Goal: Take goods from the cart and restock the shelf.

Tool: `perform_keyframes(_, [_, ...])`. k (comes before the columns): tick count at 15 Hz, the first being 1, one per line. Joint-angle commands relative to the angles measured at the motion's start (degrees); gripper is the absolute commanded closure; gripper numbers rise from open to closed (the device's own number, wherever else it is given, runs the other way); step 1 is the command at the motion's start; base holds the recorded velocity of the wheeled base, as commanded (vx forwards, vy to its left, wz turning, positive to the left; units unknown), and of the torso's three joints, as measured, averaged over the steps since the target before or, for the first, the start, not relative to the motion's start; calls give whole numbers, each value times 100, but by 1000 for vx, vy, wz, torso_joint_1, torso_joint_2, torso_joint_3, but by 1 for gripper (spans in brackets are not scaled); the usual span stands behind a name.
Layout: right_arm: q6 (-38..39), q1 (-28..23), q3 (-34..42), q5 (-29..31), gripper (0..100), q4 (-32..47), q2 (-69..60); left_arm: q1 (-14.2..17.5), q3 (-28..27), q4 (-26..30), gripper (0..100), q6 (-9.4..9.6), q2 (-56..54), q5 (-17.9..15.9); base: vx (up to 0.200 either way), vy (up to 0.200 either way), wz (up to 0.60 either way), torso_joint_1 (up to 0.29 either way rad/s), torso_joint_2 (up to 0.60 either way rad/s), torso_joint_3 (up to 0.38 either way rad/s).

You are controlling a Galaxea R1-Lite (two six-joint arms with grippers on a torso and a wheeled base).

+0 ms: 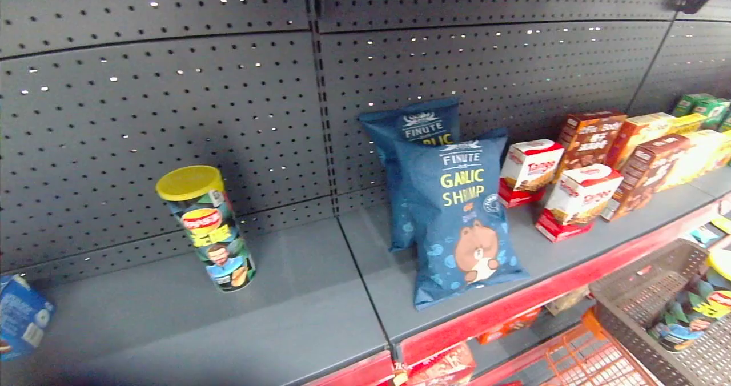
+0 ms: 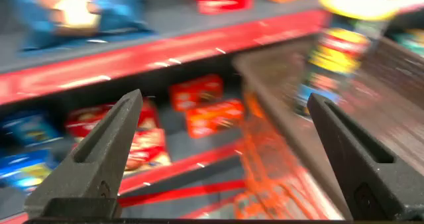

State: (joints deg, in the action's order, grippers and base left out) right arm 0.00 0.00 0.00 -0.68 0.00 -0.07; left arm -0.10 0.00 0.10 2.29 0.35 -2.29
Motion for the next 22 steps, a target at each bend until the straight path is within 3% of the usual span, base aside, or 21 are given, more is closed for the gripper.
perform_keyframes(1, [0, 0, 0, -2, 0, 0, 7, 1, 0, -1, 0, -1, 9, 1, 0, 0, -600, 17, 2, 2])
perform_keyframes(10, [9, 0, 0, -2, 0, 0, 7, 1, 0, -1, 0, -1, 9, 1, 0, 0, -600, 2, 2, 3])
perform_keyframes(15, [0, 9, -149, -151, 0, -9, 7, 1, 0, -1, 0, -1, 9, 1, 0, 0, 0, 0, 0, 0])
perform_keyframes(16, [18, 26, -1195, -441, 0, 281, 763, 1, 0, -1, 0, -9, 9, 1, 0, 0, 0, 0, 0, 0])
perform_keyframes(17, [123, 0, -1433, -415, 0, 352, 1422, 1, 0, -1, 0, -1, 9, 1, 0, 0, 0, 0, 0, 0])
perform_keyframes(19, [615, 18, -1626, -433, 0, 316, 1862, 1, 0, -1, 0, -1, 9, 1, 0, 0, 0, 0, 0, 0])
perform_keyframes(22, [220, 97, -1582, -231, 0, 237, 2873, 1, 0, -1, 0, -9, 9, 1, 0, 0, 0, 0, 0, 0])
